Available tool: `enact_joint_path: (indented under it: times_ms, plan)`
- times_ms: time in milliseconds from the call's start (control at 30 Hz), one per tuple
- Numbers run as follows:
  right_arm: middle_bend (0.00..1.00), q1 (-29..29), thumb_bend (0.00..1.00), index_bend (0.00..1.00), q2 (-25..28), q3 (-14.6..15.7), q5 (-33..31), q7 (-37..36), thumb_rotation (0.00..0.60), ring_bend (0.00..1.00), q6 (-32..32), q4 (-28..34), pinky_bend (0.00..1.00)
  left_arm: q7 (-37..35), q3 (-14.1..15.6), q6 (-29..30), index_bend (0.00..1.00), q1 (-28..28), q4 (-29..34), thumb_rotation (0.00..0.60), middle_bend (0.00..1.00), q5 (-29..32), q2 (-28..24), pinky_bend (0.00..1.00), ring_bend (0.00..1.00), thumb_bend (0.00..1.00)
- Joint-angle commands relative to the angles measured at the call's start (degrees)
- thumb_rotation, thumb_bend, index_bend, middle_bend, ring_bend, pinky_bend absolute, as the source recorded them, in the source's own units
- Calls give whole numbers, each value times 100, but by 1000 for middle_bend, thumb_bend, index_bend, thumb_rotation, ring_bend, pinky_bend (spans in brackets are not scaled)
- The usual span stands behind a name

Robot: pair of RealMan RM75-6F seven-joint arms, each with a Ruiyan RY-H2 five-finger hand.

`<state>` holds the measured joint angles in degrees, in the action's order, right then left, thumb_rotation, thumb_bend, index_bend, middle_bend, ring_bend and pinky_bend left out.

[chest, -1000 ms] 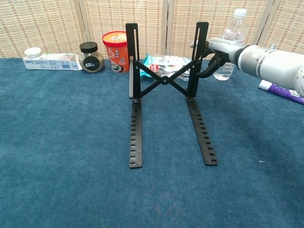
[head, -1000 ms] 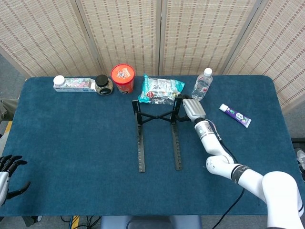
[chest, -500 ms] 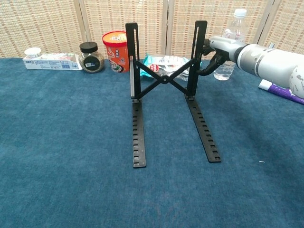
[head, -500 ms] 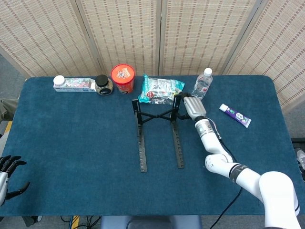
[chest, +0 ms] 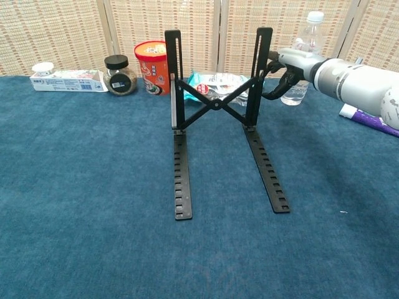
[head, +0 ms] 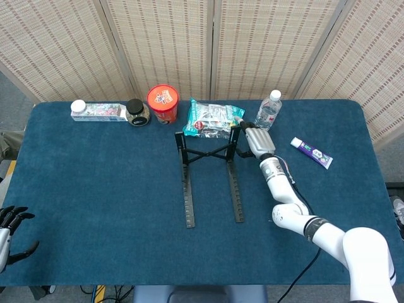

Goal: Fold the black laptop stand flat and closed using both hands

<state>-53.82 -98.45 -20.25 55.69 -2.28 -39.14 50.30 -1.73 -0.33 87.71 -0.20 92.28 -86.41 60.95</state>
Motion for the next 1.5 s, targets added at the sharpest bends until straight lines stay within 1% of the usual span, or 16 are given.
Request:
enact_joint_path:
  times_ms: [33,133,200,300,400,567,733,867,933,1033,1167,1267,1333,1433,1500]
  plan:
    - [280,-3,252,38,-1,-1,28,-19,600,131,14,35,245,-3,2,-7,299,3,0,600,201,7,-3,74,111,172]
    - [281,45,252,38,74,33,76,-1,600,131,-15,171,246,-13,4,-4,299,6,-2,600,201,-1,-2,74,111,172]
    - [281,132,252,38,197,72,124,16,600,131,-84,384,245,-22,6,-3,299,11,-9,600,201,2,-4,74,111,172]
    - [281,317,252,38,456,127,213,35,600,131,-279,850,245,-24,5,1,299,10,-10,600,200,-8,-5,74,111,172]
    - [280,561,252,38,820,210,348,74,600,131,-547,1510,245,-28,2,19,299,11,-11,600,201,-27,-3,73,111,173]
    - [275,1042,251,32,1716,444,618,219,600,131,-941,2903,245,-9,-2,13,299,10,-4,600,201,-20,-7,74,111,172]
    - [267,1417,251,7,2750,645,773,239,600,131,-998,4169,245,25,-8,-14,299,-16,17,600,200,-33,-6,74,111,172]
    - [266,1580,250,6,3455,743,903,87,600,131,-852,4860,245,74,-16,-33,299,-52,61,600,201,-72,4,74,111,172]
    - [266,1657,250,4,3758,756,981,-54,600,131,-815,5121,245,100,-17,-39,299,-63,87,600,201,-84,8,74,111,173]
    - [265,1735,250,2,4069,757,1168,-340,600,131,-754,5386,246,152,-17,-61,299,-79,124,600,201,-82,4,74,111,173]
    - [265,1704,250,3,4272,747,1603,-996,600,131,-447,5585,246,210,-24,-57,299,-93,185,600,200,-99,-7,74,111,172]
    - [265,1583,250,2,4195,745,2069,-1481,600,131,-252,5557,245,255,-20,-46,299,-90,226,600,201,-103,-16,74,111,172]
    - [265,1480,250,3,4074,747,2349,-1732,600,131,-179,5491,245,278,-14,-37,299,-82,255,600,201,-103,-26,74,111,172]
    - [262,1230,250,2,3712,746,2772,-2021,600,131,-124,5278,246,319,-8,-10,299,-63,305,600,201,-101,-46,74,111,173]
    - [262,1068,250,2,3457,727,2905,-2105,600,131,-108,5110,246,338,-6,11,299,-53,330,600,201,-107,-56,74,111,173]
